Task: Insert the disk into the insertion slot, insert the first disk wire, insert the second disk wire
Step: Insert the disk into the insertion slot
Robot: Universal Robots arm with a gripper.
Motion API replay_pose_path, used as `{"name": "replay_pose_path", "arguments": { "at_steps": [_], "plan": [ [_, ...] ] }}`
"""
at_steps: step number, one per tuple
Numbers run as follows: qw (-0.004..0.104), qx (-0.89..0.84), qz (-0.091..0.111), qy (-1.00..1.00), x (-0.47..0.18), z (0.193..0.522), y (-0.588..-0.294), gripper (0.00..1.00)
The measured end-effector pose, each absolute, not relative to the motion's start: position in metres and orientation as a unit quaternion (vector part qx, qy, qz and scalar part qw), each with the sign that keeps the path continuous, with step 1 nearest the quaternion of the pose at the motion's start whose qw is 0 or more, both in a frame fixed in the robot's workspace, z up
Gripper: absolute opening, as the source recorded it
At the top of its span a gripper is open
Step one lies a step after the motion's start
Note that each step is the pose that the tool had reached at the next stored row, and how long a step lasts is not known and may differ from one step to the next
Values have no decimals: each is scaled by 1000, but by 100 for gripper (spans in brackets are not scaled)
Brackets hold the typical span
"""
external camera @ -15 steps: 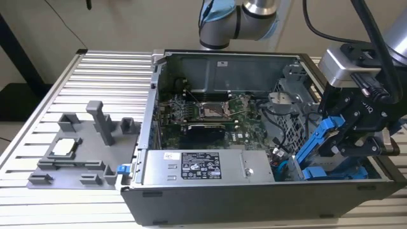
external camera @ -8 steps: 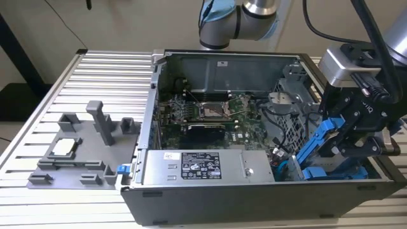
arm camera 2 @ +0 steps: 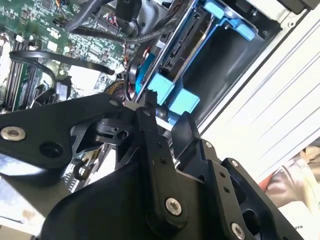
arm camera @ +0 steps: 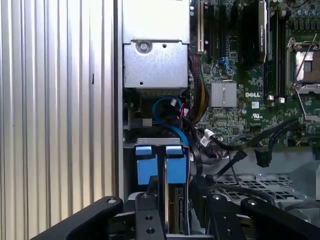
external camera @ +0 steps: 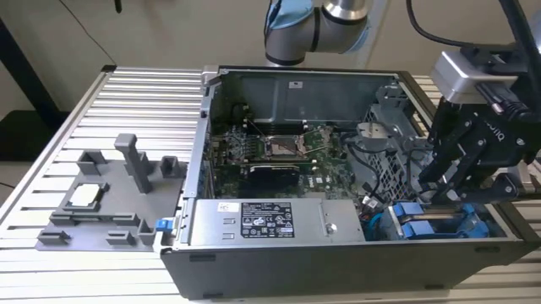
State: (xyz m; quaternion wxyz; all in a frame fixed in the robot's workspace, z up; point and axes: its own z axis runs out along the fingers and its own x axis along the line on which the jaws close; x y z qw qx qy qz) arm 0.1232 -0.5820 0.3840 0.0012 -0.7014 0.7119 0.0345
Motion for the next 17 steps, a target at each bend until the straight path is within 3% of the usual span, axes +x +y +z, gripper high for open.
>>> {"name": "replay_pose_path", "arguments": {
  "at_steps": [7, 13, 17],
  "plan": [
    [3, -702, 35, 712, 123, 408, -582, 40],
    [53, -702, 56, 708, 123, 408, -582, 40],
    [84, -706, 42, 702, 123, 408, -582, 40]
  ]
}}
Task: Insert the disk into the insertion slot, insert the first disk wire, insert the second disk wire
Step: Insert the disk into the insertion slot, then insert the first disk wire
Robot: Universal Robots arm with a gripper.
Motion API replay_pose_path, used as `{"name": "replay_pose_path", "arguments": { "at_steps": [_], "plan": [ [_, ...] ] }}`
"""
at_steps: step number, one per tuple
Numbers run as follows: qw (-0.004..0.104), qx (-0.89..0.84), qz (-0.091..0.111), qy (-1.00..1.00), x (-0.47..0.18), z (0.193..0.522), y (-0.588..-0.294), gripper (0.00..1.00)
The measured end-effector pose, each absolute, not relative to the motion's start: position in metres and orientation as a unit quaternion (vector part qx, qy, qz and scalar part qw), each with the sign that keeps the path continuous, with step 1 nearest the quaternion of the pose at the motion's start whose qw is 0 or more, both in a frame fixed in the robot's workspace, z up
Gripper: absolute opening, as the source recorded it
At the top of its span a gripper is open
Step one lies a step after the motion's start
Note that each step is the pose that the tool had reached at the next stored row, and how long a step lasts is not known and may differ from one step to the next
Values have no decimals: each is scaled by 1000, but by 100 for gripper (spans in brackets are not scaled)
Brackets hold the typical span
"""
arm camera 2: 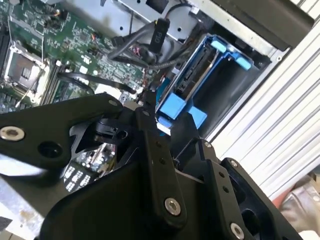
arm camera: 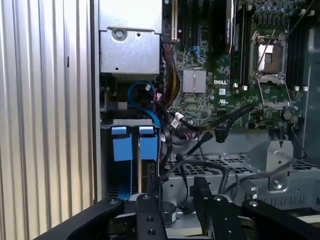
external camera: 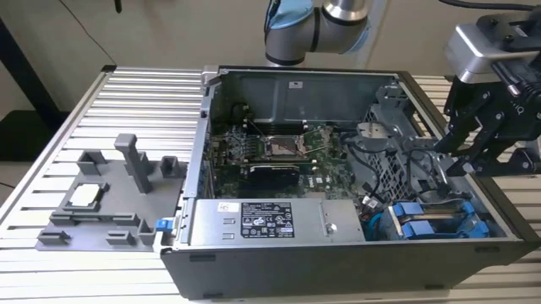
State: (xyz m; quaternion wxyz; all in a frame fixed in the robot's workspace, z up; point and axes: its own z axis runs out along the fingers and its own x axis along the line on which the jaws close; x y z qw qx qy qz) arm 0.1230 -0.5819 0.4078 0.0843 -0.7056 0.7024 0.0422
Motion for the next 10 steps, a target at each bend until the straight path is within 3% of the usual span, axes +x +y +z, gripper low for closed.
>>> {"name": "replay_pose_path", "arguments": {
  "at_steps": [5, 7, 10],
  "plan": [
    [123, -709, 6, 694, 123, 407, -579, 40],
    [126, -710, 3, 693, 123, 405, -575, 40],
    [123, -711, -1, 693, 126, 403, -560, 40]
  ]
}}
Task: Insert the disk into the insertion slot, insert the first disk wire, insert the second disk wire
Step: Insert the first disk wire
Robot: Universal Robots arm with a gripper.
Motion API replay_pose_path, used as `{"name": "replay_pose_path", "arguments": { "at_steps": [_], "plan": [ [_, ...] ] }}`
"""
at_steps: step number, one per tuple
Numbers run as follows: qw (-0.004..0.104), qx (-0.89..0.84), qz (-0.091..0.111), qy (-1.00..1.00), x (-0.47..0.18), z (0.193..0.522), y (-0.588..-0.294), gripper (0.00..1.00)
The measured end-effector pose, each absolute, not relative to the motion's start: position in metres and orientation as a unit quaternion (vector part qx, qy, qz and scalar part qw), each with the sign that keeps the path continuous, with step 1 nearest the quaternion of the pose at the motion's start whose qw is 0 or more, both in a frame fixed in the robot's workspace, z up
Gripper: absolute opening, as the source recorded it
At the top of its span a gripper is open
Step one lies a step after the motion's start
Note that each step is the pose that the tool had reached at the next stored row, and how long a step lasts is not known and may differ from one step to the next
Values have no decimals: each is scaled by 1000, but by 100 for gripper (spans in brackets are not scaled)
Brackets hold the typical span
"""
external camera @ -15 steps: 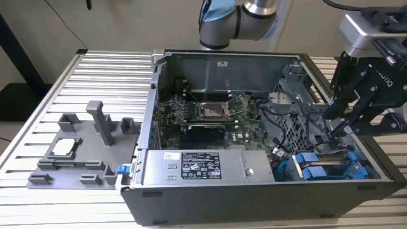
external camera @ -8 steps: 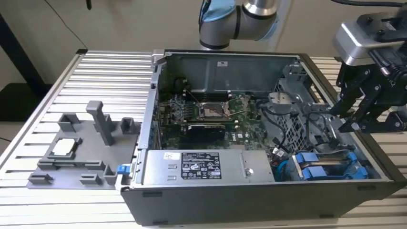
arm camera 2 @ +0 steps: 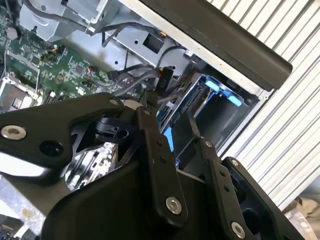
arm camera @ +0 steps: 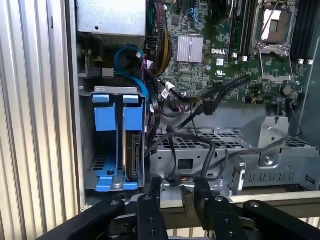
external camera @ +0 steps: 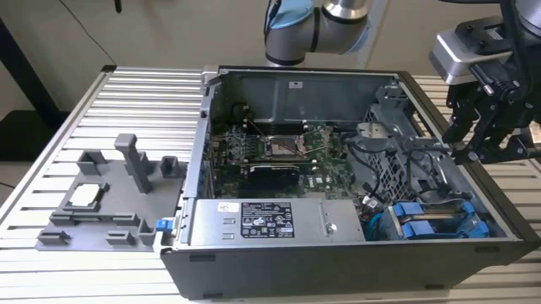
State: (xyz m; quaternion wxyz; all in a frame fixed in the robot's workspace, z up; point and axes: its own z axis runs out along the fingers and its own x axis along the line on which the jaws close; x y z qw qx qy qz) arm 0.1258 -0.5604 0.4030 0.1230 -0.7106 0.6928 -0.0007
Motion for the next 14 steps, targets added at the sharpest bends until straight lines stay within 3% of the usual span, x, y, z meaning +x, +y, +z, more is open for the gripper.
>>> {"name": "replay_pose_path", "arguments": {
  "at_steps": [3, 11, 14],
  "plan": [
    [122, -712, -1, 692, 138, 402, -559, 40],
    [105, -715, -14, 691, 142, 399, -548, 40],
    [104, -715, -14, 691, 143, 398, -547, 40]
  ]
}}
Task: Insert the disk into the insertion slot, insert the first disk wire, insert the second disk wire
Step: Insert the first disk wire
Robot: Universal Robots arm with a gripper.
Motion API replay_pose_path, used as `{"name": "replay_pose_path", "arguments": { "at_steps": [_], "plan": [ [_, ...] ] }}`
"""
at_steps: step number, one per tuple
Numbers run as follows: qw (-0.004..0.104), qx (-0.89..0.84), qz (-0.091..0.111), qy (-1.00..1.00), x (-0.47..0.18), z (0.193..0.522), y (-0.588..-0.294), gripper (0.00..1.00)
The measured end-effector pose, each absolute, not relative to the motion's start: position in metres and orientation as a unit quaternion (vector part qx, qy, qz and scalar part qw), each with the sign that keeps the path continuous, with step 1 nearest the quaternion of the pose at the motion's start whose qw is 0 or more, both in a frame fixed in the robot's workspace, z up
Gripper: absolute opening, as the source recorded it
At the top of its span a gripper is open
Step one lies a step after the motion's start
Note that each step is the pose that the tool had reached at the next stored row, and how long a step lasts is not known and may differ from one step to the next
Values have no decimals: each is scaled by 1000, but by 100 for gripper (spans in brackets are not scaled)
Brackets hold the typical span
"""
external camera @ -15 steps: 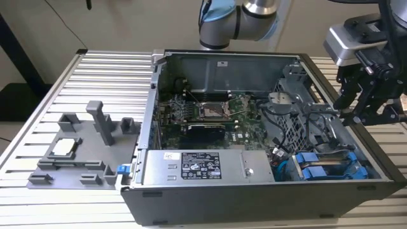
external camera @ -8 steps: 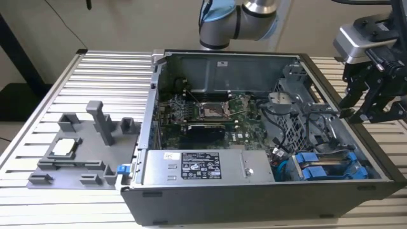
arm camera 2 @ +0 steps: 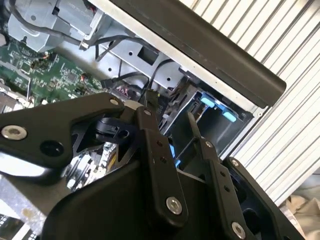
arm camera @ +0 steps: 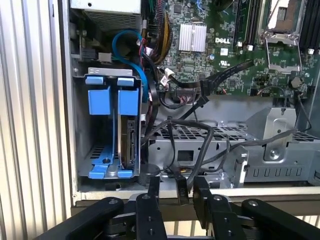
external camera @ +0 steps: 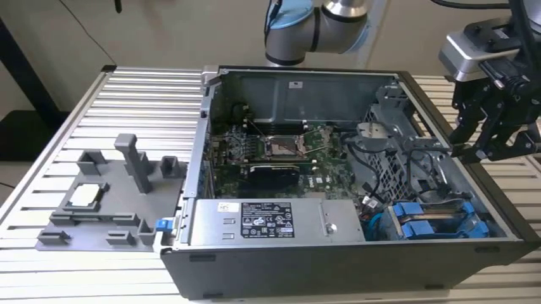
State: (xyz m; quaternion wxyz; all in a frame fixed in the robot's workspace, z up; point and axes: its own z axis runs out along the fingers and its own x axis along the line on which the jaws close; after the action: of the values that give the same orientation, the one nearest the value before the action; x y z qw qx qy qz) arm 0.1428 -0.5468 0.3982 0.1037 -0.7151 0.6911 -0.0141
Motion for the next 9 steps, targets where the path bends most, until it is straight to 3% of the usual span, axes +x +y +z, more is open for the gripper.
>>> {"name": "replay_pose_path", "arguments": {
  "at_steps": [9],
  "plan": [
    [104, -715, -14, 691, 143, 398, -546, 39]
  ]
}}
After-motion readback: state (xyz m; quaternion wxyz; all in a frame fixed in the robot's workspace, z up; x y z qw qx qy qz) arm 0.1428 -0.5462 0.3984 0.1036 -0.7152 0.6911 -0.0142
